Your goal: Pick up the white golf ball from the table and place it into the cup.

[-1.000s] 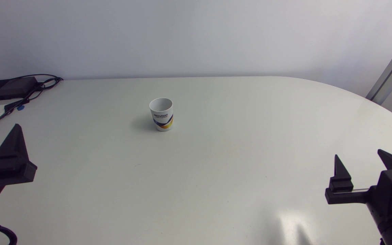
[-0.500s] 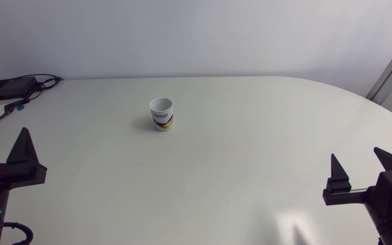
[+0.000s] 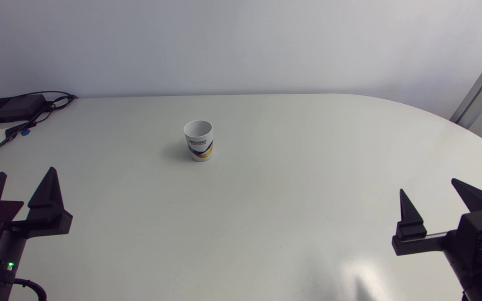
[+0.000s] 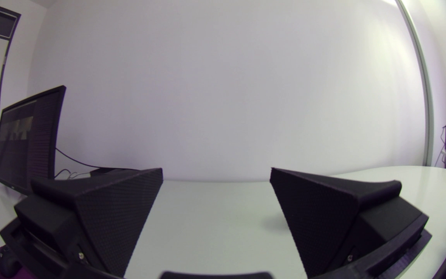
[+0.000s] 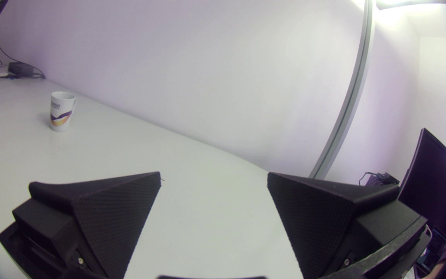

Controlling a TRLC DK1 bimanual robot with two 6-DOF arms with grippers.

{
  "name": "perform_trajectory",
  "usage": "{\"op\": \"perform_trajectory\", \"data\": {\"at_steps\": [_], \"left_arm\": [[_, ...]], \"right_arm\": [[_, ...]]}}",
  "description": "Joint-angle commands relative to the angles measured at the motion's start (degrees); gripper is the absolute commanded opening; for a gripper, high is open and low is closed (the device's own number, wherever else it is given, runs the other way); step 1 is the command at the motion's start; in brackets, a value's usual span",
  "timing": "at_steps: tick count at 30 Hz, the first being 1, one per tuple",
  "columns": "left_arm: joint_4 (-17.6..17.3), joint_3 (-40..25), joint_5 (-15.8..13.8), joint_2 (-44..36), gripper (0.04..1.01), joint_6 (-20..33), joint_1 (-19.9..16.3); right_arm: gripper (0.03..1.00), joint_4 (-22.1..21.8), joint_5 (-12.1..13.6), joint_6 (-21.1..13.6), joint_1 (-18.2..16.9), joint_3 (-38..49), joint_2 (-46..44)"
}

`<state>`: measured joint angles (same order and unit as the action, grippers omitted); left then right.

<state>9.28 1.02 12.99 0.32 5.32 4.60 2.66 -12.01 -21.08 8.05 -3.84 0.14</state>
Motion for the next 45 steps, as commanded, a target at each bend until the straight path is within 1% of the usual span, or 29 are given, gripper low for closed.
{"op": "perform_trajectory", "data": {"at_steps": [1, 3, 4, 5, 7, 8, 9, 10, 11, 12, 17, 19, 21, 22, 45], "left_arm": [[-0.93, -1.1, -3.15, -1.28, 0.993, 0.21, 0.41], [-1.54, -0.84, -6.58, -1.28, 0.993, 0.3, 0.41], [-1.9, -0.58, -7.72, -1.28, 0.993, 0.57, 0.5], [-2.77, -0.14, -9.39, -1.28, 0.993, 0.83, 0.58], [-2.86, -0.23, -11.24, -1.28, 0.993, 2.24, 0.85], [-2.86, -0.66, -11.41, -1.28, 0.993, 3.29, 1.46], [-3.57, -1.19, -11.59, -1.28, 0.993, 5.22, 2.25], [-5.85, -1.19, -11.59, -1.2, 0.993, 7.16, 3.13], [-7.17, -1.19, -11.68, -1.2, 0.993, 8.13, 4.1], [-7.34, -1.19, -11.59, -1.2, 0.993, 8.39, 4.8], [-8.93, -1.02, -11.59, -1.2, 0.993, 7.86, 4.1], [-9.37, -0.93, -11.68, -1.11, 0.993, 7.69, 4.1], [-9.45, -0.93, -11.68, -1.11, 0.993, 7.69, 4.19], [-9.28, -0.93, -11.68, -1.11, 0.993, 7.69, 4.19], [-9.37, -0.93, -11.68, -1.11, 0.993, 7.69, 4.19]], "right_arm": [[0.969, 0.07, 0.15, -1.95, 1.0, 1.9, -0.41], [0.969, 0.07, 0.41, -2.65, 1.44, 1.9, -0.41], [0.969, 0.07, 0.41, -2.74, 1.53, 1.9, -0.41], [0.969, 0.07, 0.58, -2.91, 1.61, 1.9, -0.41], [0.969, 0.16, 0.85, -3.09, 1.61, 1.9, -0.49], [0.969, 0.16, 0.85, -3.09, 1.7, 1.9, -0.41], [0.969, 0.16, 0.94, -3.09, 1.7, 1.9, -0.49], [0.969, 0.16, 0.94, -3.09, 1.7, 1.9, -0.41], [0.969, 0.16, 0.94, -3.0, 1.79, 1.9, -0.49], [0.969, 0.16, 0.94, -3.0, 1.88, 1.9, -0.49], [0.969, 0.6, 0.94, -2.74, 1.88, 1.81, -0.41], [0.969, 2.53, 1.02, -2.21, 1.88, 1.64, -0.41], [0.969, 5.34, 1.02, -2.12, 1.88, 1.2, -0.41], [0.969, 5.61, 1.02, -2.12, 1.97, 1.11, -0.41], [0.969, 5.61, 1.02, -2.12, 1.88, 1.11, -0.41]]}}
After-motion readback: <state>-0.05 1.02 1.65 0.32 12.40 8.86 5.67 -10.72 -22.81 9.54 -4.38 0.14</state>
